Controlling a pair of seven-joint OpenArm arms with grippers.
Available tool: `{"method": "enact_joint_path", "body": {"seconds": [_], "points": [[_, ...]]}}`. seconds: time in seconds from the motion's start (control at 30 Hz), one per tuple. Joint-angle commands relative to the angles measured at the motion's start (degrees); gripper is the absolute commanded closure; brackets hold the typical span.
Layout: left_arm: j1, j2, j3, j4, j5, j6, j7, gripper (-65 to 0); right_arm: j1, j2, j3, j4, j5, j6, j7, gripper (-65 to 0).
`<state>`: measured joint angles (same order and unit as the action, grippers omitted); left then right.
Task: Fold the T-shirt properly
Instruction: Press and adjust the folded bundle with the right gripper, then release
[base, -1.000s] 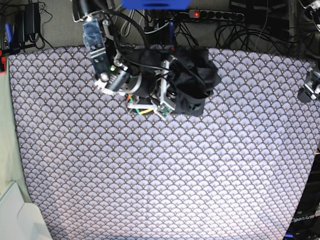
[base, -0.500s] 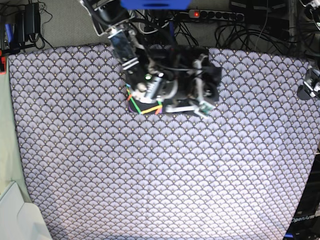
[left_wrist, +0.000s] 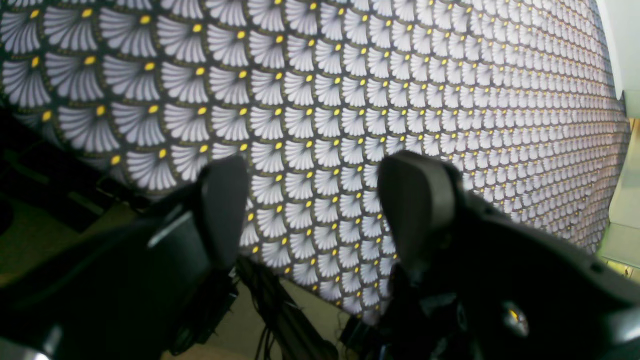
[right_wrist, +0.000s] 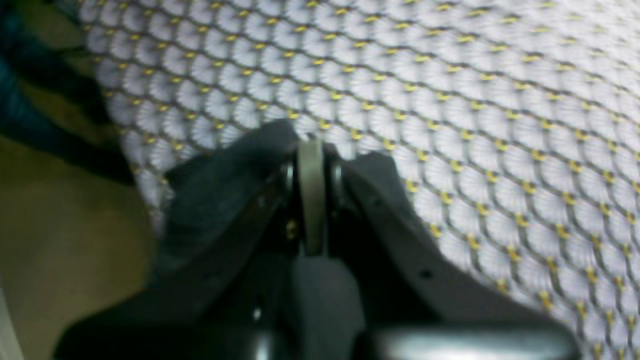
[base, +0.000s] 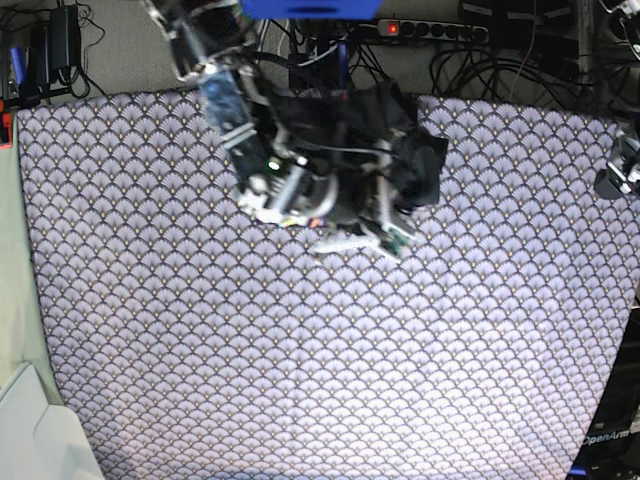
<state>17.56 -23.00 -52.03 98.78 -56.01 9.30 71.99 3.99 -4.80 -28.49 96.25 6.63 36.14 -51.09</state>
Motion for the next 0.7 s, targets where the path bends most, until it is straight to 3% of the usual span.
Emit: {"method": "enact_joint_path", "body": {"seconds": [0.0, 0.27, 0.37, 0.5, 0.67], "points": [[-0.1, -1.3, -0.5, 0.6, -3.3, 2.7, 0.1, -43.1, -0.3, -0.3, -0.2, 1.8, 1.2, 0.4, 0.9, 0.0], [-0.5, -1.3, -0.5, 0.5, -3.3, 2.7, 0.1, -43.1, -4.6, 0.1, -0.6, 6.3, 1.1, 0.6, 0.9, 0.0], [-0.6, -1.3, -0.5, 0.5, -3.3, 2.7, 0.1, -43.1, -4.9, 0.0, -3.7, 5.7, 1.1, 0.6, 1.5, 0.0], [-0.2, -1.3, -0.5, 0.5, -3.3, 2.7, 0.1, -43.1, -3.4, -0.1, -6.5, 1.0, 1.1, 0.6, 2.0, 0.0], [0.0, -1.3, -0.5, 0.7, -3.3, 2.7, 0.1, -43.1, 0.4, -0.6, -6.1, -9.0, 1.3, 0.6, 8.1, 0.0]]}}
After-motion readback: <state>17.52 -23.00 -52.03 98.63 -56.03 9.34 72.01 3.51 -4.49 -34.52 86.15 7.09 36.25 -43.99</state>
